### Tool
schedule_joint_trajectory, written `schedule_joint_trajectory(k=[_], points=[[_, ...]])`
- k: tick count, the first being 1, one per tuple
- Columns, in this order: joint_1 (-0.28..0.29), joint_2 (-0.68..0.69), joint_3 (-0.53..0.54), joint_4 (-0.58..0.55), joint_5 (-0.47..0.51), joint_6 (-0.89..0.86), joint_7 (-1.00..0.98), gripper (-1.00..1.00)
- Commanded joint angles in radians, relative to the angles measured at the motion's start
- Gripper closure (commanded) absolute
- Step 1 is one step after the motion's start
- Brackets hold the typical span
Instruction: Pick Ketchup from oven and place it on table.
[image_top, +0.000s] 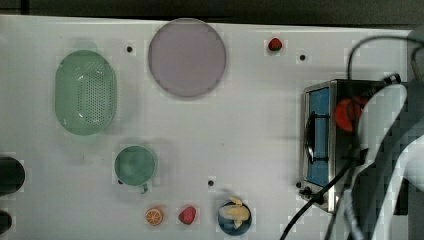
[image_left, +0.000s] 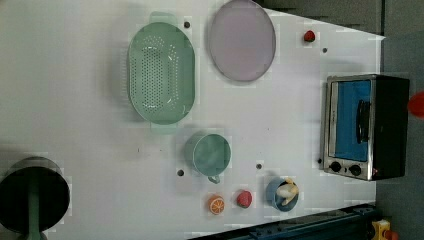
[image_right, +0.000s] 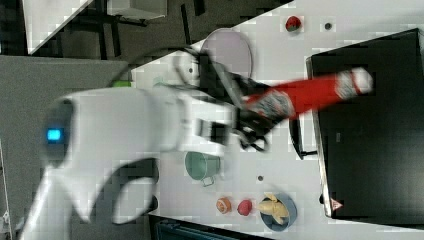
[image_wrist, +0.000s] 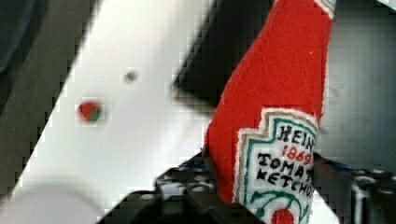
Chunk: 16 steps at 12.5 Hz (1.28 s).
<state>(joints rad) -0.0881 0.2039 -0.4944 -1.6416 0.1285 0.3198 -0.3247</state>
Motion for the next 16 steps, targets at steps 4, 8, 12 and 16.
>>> schedule_joint_trajectory(k=[4,8,12,16], points=[[0.131,-0.068,0.22,-0.022,-0.007,-0.065,-0.263,-0.29],[0.164,-0.074,0.309,-0.13,-0.038,-0.061,-0.164,-0.29],[0.194,-0.08,0.356,-0.301,-0.077,0.072,-0.028,-0.29],[0.2,-0.054,0.37,-0.471,-0.077,0.274,-0.022,-0.29]])
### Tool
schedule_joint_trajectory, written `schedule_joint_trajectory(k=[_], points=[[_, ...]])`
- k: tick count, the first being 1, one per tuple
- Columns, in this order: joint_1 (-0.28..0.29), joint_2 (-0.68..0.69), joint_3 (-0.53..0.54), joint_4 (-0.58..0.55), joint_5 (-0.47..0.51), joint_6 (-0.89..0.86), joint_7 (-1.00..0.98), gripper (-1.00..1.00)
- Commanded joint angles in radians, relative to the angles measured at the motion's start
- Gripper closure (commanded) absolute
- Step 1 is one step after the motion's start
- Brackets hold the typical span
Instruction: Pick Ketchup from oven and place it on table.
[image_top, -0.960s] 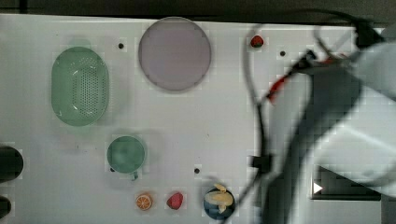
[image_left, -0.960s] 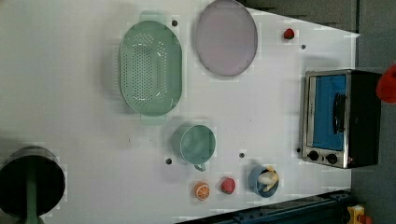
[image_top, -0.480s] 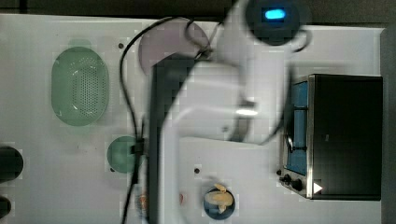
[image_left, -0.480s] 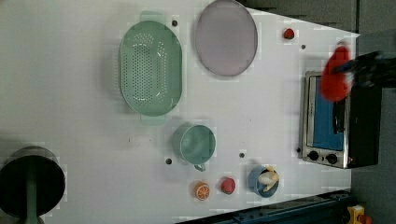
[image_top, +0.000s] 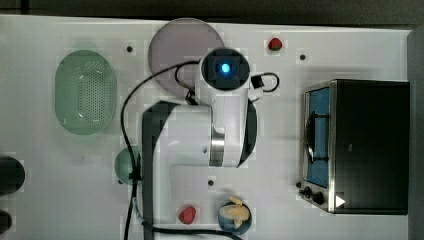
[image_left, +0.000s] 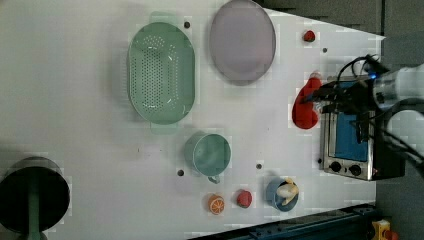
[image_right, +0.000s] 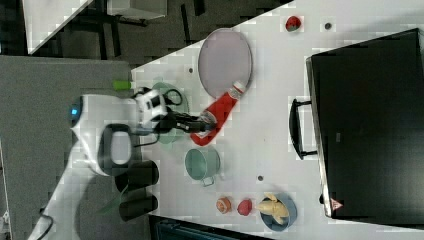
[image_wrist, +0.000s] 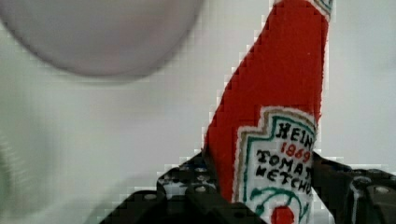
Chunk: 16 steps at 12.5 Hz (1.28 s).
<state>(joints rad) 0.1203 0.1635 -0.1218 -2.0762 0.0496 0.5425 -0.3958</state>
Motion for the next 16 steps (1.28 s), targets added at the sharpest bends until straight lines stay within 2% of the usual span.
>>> schedule_joint_trajectory(k=[1,5,8,9,12,14,16], points=[[-0.01,0.003,-0.008,-0.072,0.002,0.085,0.049,-0.29],[-0.014,0.06,-0.021,-0.229,0.002,0.311,0.049,-0.29],[-0.015,0.107,-0.03,-0.294,0.002,0.465,0.049,-0.29],[-0.015,0.123,-0.033,-0.301,0.003,0.5,0.049,-0.35],[-0.015,0.144,-0.035,-0.304,0.003,0.538,0.054,-0.97],[-0.016,0.095,-0.044,-0.282,0.004,0.522,0.094,-1.0],[-0.016,0.002,-0.057,-0.235,0.004,0.43,0.204,-1.0]])
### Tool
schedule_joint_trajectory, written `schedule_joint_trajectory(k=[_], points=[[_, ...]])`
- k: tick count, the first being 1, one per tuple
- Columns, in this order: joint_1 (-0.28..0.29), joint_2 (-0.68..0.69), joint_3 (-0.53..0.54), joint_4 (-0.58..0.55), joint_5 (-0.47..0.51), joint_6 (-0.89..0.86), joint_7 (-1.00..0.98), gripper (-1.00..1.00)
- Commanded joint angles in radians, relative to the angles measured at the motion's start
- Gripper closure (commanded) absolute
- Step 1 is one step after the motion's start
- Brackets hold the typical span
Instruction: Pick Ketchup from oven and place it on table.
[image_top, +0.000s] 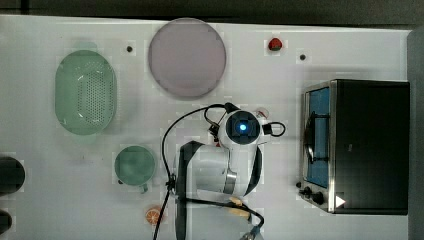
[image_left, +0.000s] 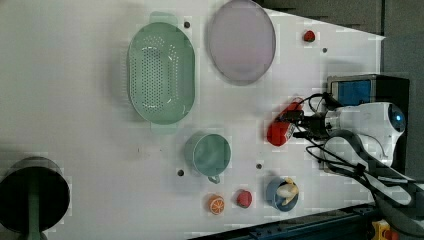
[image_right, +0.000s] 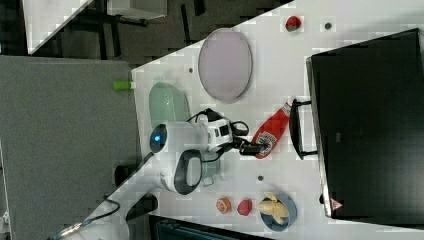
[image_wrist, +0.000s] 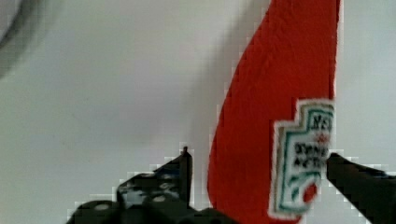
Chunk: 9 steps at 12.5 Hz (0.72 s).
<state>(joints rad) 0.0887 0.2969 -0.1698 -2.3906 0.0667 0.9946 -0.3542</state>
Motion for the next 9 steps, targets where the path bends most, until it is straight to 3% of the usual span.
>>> schedule_joint_trajectory(k=[1,5,9], points=[[0.016,-0.183,-0.011,0.117,-0.013,-0.099,0.207,-1.0],[0.014,-0.326,-0.018,0.365,-0.015,-0.48,0.295,-1.0],[0.013,-0.338,-0.031,0.652,-0.084,-0.872,0.347,-1.0]])
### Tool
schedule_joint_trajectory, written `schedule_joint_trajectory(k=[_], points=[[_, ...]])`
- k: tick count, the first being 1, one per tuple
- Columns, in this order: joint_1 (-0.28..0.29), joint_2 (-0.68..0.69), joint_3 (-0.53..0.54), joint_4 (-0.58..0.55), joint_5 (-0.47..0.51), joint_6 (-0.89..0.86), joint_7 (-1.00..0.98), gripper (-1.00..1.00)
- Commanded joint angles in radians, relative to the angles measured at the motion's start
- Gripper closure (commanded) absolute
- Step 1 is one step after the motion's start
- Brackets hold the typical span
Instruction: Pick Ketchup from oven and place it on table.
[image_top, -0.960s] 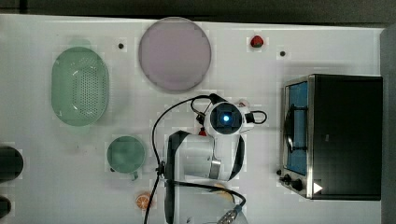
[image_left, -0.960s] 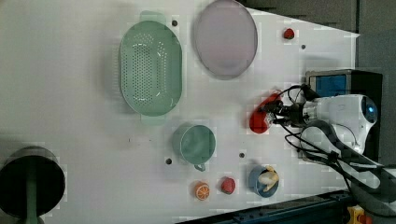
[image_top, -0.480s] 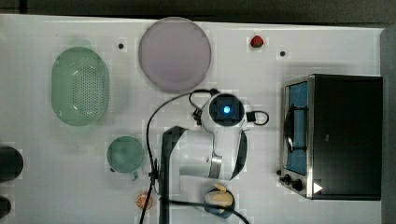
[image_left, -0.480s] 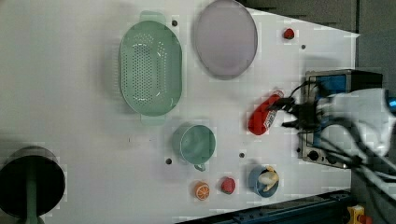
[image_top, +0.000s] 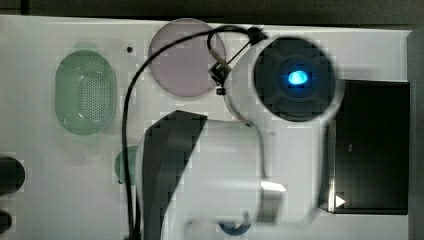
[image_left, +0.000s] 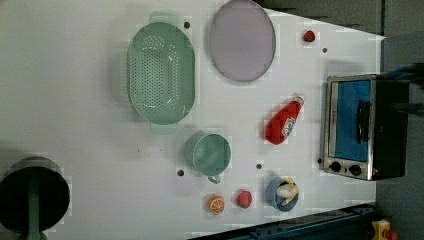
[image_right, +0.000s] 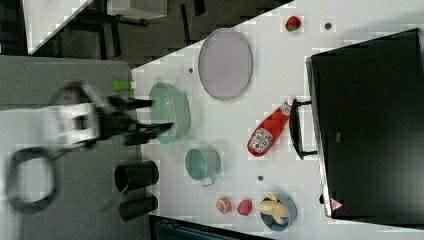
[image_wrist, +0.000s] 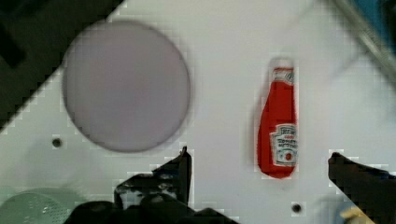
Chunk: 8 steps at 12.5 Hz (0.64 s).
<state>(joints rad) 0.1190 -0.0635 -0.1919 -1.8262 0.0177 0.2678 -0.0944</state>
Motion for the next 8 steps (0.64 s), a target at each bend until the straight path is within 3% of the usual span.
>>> schedule_joint_trajectory(k=[1,4,8], points=[[-0.017,0.024,-0.012,0.137,-0.038,-0.209,0.095,-1.0],[-0.017,0.02,-0.014,0.229,-0.038,-0.287,0.096,-1.0],[-0.017,0.021,-0.012,0.246,-0.038,-0.285,0.096,-1.0]])
